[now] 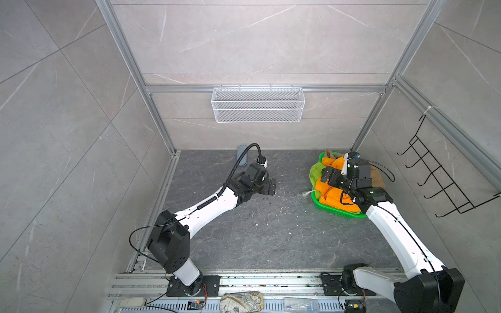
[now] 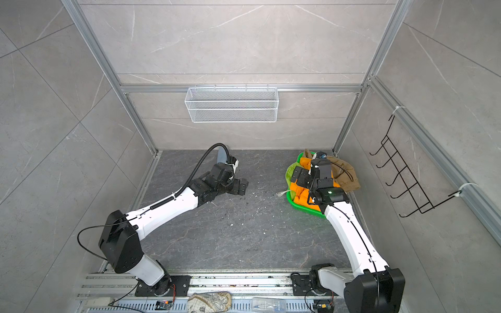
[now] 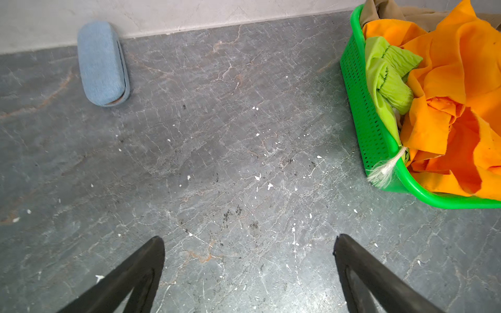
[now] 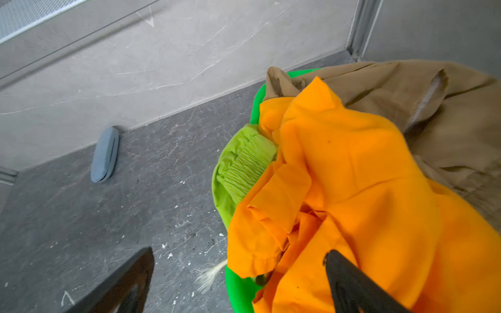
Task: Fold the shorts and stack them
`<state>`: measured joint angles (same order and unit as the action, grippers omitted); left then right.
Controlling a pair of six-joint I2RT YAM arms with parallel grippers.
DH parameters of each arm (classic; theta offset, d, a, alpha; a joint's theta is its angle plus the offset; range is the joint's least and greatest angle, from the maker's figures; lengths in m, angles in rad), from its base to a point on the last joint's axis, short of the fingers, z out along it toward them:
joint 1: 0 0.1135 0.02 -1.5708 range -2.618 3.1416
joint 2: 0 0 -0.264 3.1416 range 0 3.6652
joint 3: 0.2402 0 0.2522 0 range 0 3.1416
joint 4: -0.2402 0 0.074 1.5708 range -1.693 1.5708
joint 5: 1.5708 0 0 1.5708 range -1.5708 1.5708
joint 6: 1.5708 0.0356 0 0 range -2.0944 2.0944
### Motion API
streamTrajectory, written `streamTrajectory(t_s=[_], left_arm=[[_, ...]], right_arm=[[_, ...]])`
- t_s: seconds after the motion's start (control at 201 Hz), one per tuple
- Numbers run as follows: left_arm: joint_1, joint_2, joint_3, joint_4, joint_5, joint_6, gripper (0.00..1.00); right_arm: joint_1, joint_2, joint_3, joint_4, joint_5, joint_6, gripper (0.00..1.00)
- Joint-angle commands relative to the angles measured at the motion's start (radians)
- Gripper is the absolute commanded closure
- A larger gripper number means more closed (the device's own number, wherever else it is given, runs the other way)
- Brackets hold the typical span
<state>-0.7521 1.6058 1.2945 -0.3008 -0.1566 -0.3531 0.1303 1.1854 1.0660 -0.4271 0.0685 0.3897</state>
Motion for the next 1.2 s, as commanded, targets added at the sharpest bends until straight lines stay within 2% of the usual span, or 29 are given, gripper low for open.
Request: streamTrajectory(t_s=[0.0,0.149,0.418,0.533,0.787,0.887,0.986,1.106,1.19], left_arm=[[0.002,-0.069,-0.015,-0.002,0.019,-0.047,0.00],[0.002,-0.094,-0.042,0.001,0.003,-0.049,0.00],[0.002,-0.085,-0.061,0.008,0.000,-0.055,0.00],[0.002,-0.085,-0.067,0.005,-0.011,-0.039,0.00],[0.002,-0.078,-0.085,0.009,-0.052,0.024,0.00],[0.002,-0.066,-0.080,0.006,-0.067,0.049,0.00],[0.002,-0.047,-0.072,0.007,-0.081,0.075,0.00],[0.002,-0.021,-0.053,0.003,-0.090,0.100,0.00],[0.001,-0.004,-0.039,-0.003,-0.096,0.111,0.00]], right_arm=[[0.009,0.018,-0.057,-0.033,-0.062,0.034,0.01],[0.092,-0.021,-0.160,0.035,0.056,0.020,0.01],[0.195,0.121,-0.160,0.035,0.174,0.015,0.02],[0.214,0.189,-0.121,0.026,0.231,0.026,0.09],[0.235,0.311,-0.064,0.036,0.340,0.031,0.44],[0.235,0.353,-0.047,0.034,0.360,0.017,0.45],[0.235,0.396,-0.029,0.035,0.376,-0.013,0.55],[0.235,0.432,-0.017,0.052,0.360,-0.079,0.58],[0.235,0.452,-0.006,0.045,0.375,-0.126,0.67]])
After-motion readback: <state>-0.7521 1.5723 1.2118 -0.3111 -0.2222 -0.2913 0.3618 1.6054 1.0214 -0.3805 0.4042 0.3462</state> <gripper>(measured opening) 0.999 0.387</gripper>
